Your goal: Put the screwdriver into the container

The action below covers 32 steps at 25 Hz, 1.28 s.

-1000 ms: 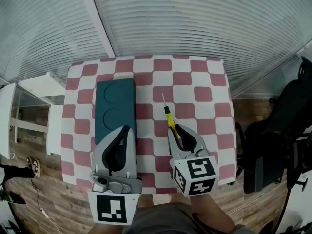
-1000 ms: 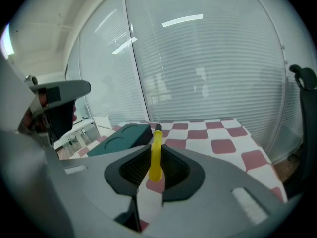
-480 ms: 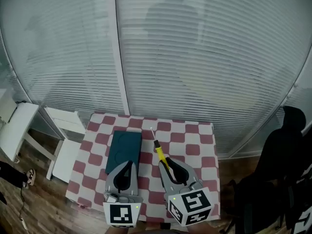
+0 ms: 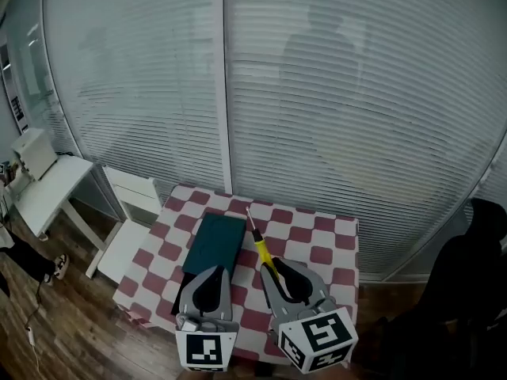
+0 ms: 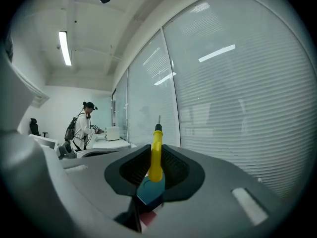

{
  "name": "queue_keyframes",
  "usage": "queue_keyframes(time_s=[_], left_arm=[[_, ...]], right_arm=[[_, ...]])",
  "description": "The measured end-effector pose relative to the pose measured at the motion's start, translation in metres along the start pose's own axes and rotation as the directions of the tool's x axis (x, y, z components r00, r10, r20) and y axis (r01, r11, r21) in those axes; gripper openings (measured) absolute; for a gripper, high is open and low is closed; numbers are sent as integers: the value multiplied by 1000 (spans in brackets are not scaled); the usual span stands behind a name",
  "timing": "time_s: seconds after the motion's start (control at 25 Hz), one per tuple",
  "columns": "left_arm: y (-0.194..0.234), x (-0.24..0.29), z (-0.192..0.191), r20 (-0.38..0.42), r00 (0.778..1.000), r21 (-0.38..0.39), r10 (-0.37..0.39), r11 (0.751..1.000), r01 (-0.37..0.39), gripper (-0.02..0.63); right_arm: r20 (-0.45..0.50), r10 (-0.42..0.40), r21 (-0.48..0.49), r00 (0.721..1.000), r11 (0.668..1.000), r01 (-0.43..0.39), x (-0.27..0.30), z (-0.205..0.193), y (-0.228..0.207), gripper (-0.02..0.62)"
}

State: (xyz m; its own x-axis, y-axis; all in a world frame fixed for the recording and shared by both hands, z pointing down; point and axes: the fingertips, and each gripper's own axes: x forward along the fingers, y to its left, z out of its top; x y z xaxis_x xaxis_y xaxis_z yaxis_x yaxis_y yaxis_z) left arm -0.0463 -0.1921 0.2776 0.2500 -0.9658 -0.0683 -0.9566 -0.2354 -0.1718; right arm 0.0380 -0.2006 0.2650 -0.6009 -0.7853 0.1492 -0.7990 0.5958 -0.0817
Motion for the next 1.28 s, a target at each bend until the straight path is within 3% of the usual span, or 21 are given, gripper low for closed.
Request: queue_keyframes(time_s=[0.36, 0.68, 1.04, 1.28], left_arm=[[-6, -21, 5, -22, 998, 53, 53, 997, -52, 2], [19, -29, 5, -41, 995, 54, 94, 994, -92, 2], [81, -23, -12, -16, 999, 24, 52, 998, -52, 2], [128, -21, -27, 1, 999, -16, -46, 999, 46, 2]], right_arm=[[-38, 92, 21, 995, 996, -91, 0, -22, 12, 87], [-12, 143, 41, 990, 989, -143, 16, -20, 35, 87], [-30, 103, 15, 994, 995, -102, 67, -23, 75, 87], [-59, -14, 13, 998, 1000, 15, 95, -30, 103, 87]])
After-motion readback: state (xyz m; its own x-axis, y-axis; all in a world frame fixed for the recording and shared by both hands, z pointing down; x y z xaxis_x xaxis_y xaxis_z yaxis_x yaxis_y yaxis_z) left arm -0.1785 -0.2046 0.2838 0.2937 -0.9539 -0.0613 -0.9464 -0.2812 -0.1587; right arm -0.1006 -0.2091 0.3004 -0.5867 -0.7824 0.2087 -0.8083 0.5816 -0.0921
